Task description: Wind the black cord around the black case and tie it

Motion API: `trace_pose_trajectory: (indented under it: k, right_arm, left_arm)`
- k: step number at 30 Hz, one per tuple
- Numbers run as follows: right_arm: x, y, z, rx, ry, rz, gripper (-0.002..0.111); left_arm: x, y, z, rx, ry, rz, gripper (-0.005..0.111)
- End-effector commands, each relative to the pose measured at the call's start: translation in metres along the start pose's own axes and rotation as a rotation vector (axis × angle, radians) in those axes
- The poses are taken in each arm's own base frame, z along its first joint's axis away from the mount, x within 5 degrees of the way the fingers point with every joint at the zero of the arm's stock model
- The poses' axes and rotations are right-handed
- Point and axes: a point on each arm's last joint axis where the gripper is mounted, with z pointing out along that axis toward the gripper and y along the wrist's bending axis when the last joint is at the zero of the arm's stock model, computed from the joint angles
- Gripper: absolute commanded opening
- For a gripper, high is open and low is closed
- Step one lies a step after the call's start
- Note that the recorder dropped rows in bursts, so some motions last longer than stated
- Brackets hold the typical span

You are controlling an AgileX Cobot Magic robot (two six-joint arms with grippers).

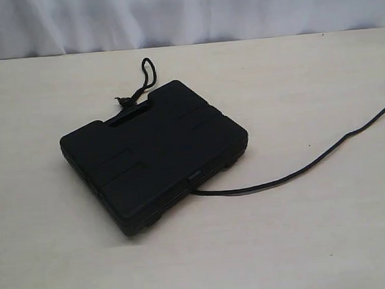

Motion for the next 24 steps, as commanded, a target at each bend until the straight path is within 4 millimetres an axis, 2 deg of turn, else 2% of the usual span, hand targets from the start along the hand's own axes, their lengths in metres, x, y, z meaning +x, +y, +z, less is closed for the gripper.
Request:
trace_pose_trajectory:
  k: [1,5,8,10,12,13,16,18,21,22,24]
  right_arm:
    - [-0.004,-0.002,0.000,0.029,-0.054,-0.094,0.005]
    - [-0.015,-0.004,-0.001,0.077,-0.167,-0.321,0.005]
    - [-0.023,-0.002,-0.003,0.093,-0.261,-0.496,0.005]
    - [-0.028,0.001,-0.005,0.078,-0.323,-0.536,0.005]
    - [-0.034,0.005,-0.007,0.041,-0.400,-0.508,0.005]
    - [-0.039,0.009,-0.010,-0.001,-0.473,-0.440,0.005]
    - [-0.057,0.017,-0.023,-0.165,-0.711,-0.095,0.005]
    - [-0.066,0.017,-0.032,-0.246,-0.835,0.062,0.005]
    - [-0.072,0.019,-0.034,-0.268,-0.806,0.104,0.005]
    - [-0.074,0.020,-0.033,-0.263,-0.757,0.095,0.005]
    - [-0.083,0.019,-0.027,-0.230,-0.612,0.122,0.005]
  left_arm:
    - [-0.037,0.014,-0.009,-0.100,-0.441,-0.240,0.000]
    - [-0.055,0.016,-0.021,-0.067,-0.690,-0.334,0.000]
    - [-0.053,0.008,-0.018,0.002,-0.642,-0.287,0.000]
    - [-0.050,0.002,-0.014,0.040,-0.566,-0.236,0.000]
    - [-0.055,-0.008,-0.007,0.067,-0.448,-0.219,0.000]
    - [-0.060,-0.014,-0.004,0.080,-0.363,-0.199,0.000]
    - [-0.072,-0.036,0.012,0.104,-0.098,0.046,0.000]
    - [-0.080,-0.049,0.032,0.124,0.077,0.170,0.000]
    - [-0.079,-0.066,0.077,0.141,0.403,0.211,0.000]
    - [-0.081,-0.071,0.091,0.149,0.490,0.228,0.000]
    - [-0.072,-0.078,0.124,0.153,0.717,0.258,0.000]
